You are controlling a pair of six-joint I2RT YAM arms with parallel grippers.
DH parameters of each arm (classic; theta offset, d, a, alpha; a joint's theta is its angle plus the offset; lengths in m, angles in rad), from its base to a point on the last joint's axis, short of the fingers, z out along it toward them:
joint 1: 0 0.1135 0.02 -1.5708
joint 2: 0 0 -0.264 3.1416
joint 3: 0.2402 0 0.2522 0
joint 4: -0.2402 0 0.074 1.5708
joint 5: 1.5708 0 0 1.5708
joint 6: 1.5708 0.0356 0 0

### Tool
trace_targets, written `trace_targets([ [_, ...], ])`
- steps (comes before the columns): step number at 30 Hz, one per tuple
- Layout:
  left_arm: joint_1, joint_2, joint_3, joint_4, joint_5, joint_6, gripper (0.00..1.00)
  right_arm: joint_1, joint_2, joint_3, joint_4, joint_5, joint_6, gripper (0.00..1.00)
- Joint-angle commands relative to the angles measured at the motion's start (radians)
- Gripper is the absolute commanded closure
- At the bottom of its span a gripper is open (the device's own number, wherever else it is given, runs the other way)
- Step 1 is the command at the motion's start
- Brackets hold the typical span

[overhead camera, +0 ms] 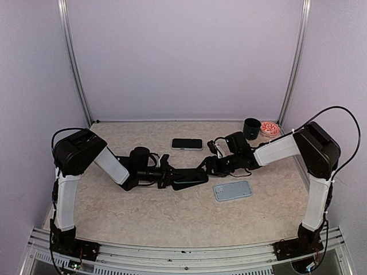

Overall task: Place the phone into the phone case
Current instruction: Install the phone on the phone case.

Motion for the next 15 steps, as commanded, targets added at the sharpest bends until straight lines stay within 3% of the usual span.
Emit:
trace_targets([
  [1, 0.000, -0.036, -0.017, 0.052, 0.003, -0.005, 1.00, -0.008, -0.077, -0.010, -0.029, -0.059, -0.013, 0.27],
  [15, 0.000, -0.071, -0.046, 0.140, 0.013, -0.028, 1.00, -0.044, -0.095, -0.025, -0.049, -0.065, -0.026, 0.27],
])
